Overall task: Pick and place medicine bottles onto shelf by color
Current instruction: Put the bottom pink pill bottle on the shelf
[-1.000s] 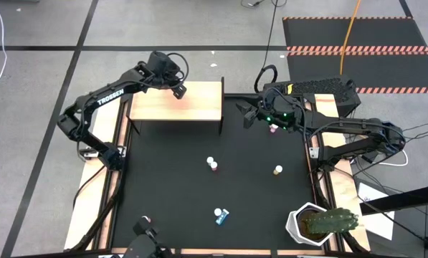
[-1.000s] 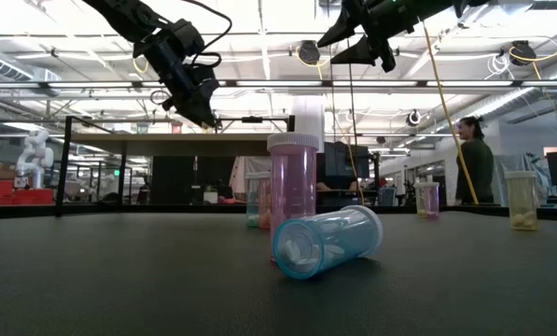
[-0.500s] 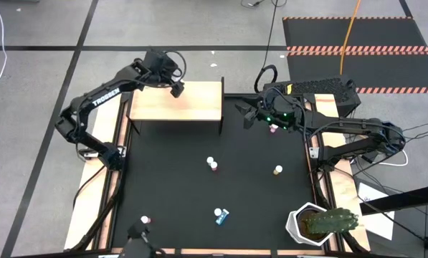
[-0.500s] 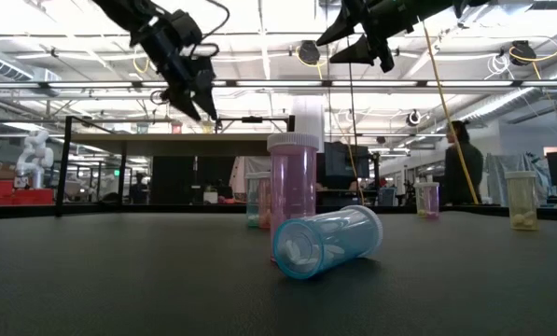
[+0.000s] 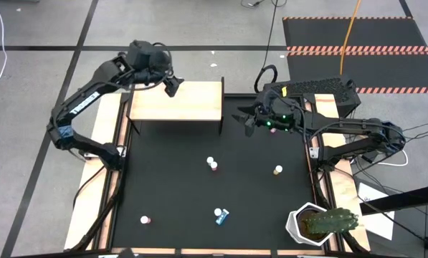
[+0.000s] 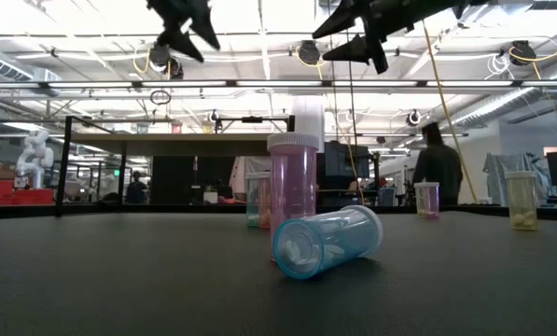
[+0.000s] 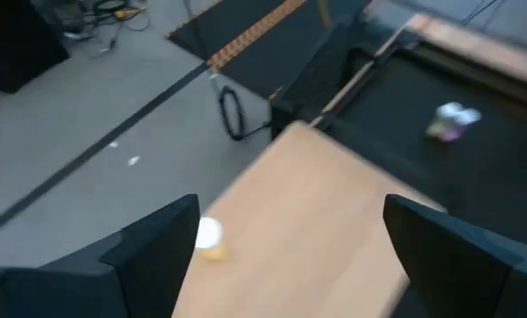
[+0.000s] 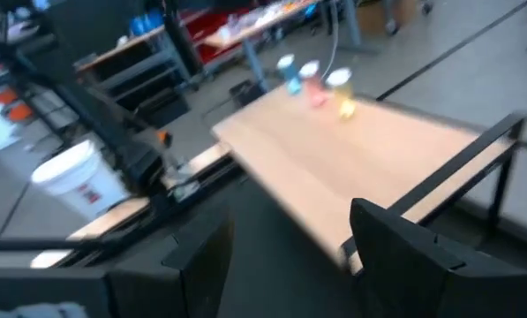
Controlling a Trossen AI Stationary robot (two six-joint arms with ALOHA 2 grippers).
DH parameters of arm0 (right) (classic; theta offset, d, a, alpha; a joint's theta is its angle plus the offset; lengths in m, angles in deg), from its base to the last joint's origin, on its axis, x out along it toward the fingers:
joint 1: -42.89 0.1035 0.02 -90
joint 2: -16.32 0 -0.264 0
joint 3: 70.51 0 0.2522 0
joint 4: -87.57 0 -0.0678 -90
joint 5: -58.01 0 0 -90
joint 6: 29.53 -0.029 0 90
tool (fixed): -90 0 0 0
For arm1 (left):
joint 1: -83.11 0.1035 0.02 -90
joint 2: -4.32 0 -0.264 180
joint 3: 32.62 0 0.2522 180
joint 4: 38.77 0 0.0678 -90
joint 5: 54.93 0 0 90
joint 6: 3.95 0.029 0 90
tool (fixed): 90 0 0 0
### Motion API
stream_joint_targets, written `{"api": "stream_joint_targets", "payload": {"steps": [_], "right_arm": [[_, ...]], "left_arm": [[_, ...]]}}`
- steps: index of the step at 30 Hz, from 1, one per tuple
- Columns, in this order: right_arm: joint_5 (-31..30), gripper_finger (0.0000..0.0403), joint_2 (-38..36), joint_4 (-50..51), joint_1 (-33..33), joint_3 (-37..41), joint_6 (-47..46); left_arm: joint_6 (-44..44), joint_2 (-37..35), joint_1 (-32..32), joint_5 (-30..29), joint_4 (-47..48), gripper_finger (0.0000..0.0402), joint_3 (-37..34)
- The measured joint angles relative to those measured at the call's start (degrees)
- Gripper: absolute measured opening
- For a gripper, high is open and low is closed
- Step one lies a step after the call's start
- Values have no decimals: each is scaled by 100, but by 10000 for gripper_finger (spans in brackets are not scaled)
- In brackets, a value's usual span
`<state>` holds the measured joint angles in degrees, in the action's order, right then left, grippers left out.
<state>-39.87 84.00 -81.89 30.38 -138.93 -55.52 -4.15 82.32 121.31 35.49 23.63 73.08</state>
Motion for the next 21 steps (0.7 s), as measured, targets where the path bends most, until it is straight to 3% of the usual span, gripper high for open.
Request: {"api": "stream_joint_targets", "payload": {"steps": [6,14,21], "right_arm": [[39,224,0,1182,532,0,-383],[-429,224,0,3163,1520,0,-1210],[-360,224,0,3082,2120,263,-1260]], "left_arm": [[-887,-260,-926,-178,306,315,-58],[-2590,-286,-2664,-752,176,274,-1039],[-4740,-286,-4519,-1533,-220,252,-1802]]}}
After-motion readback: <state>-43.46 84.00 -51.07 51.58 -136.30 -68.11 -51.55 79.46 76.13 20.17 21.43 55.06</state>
